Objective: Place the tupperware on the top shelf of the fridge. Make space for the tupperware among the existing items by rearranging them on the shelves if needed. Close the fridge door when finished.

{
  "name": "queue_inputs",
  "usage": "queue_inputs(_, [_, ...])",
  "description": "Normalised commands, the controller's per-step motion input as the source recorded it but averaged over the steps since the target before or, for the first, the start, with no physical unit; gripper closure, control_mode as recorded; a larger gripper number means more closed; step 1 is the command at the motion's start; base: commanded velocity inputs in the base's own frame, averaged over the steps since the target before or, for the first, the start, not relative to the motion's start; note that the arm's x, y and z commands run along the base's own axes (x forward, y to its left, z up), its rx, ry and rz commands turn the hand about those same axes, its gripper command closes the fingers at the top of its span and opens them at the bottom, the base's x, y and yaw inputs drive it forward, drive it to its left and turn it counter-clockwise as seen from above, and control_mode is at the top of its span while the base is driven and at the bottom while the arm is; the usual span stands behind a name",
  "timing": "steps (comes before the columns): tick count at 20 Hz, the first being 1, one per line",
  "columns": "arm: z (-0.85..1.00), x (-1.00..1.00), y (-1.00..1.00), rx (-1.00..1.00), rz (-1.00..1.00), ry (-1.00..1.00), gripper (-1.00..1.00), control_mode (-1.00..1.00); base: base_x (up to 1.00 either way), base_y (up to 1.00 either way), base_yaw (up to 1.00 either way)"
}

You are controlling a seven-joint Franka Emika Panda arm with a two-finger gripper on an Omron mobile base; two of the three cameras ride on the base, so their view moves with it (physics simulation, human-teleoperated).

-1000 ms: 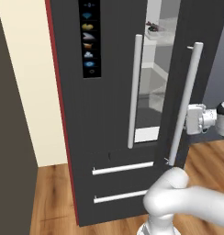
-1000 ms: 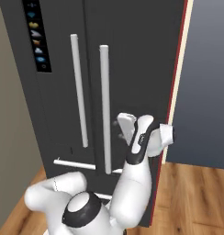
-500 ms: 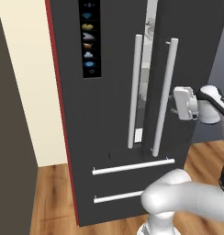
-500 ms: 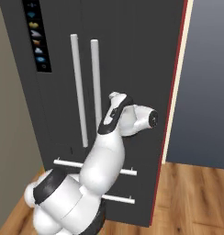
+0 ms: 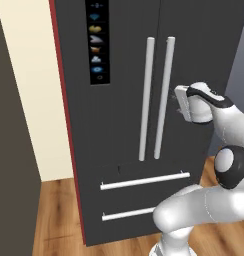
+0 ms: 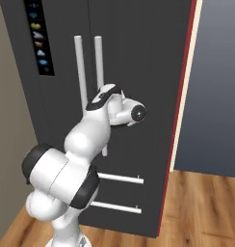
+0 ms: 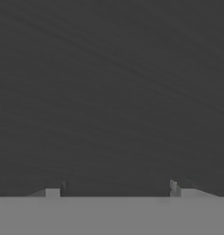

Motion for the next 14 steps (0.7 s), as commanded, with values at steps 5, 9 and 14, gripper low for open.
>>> queue_inputs(5, [-0.16,0.94,0.29,-0.11,-0.38,-0.01,-1.00,-1.00,0.00,0.00,0.00])
queue_inputs(9, [0.00,-0.38,0.00,-0.06,-0.30,-0.11,-1.00,-1.00,0.00,0.00,0.00])
queue_inputs(14, [-0.23,-1.00,0.21,-0.12,-0.41,-0.18,-1.00,-1.00,0.00,0.00,0.00])
